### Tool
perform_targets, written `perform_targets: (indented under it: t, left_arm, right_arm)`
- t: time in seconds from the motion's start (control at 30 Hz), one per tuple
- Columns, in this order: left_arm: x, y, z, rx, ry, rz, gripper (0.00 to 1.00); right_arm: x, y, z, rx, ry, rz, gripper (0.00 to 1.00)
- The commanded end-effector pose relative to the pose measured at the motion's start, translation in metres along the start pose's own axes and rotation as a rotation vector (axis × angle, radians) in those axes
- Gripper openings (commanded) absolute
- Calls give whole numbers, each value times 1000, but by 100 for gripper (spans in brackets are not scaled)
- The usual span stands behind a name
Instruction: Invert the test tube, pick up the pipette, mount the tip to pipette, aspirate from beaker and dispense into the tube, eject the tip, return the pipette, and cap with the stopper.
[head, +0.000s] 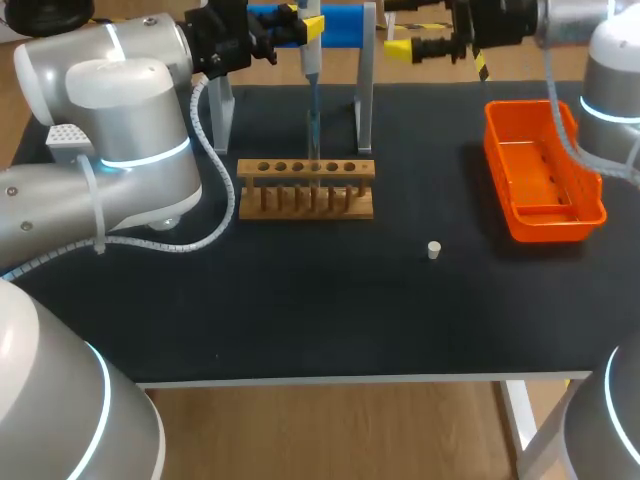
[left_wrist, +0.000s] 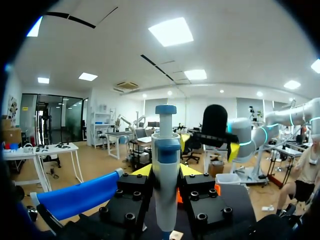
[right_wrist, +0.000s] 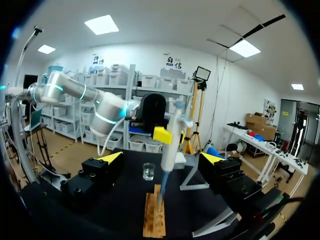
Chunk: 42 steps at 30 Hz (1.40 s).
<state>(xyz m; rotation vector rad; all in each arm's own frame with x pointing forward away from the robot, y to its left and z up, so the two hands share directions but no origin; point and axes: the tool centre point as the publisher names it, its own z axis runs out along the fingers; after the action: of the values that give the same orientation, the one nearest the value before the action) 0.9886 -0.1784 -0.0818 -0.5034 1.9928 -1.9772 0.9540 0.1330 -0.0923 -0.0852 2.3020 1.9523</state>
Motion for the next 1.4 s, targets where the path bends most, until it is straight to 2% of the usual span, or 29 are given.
perform_targets:
  t: [0.03, 0.33, 0.67, 1.03, 1.4]
  left_arm:
    - [0, 0, 1, 1, -1, 0, 0]
    - [0, 0, 1, 1, -1, 0, 0]
    - [0, 0, 1, 1, -1, 0, 0]
    - [0, 0, 1, 1, -1, 0, 0]
    - [0, 0, 1, 1, -1, 0, 0]
  right_arm:
    - [5, -24, -4, 0, 12, -32, 100]
    - [4, -74, 12, 96, 52, -96, 100]
    - [4, -128, 39, 160, 102, -12, 100]
    - [8, -160, 63, 220, 148, 14, 100]
    - [15, -176, 87, 234, 158, 56, 100]
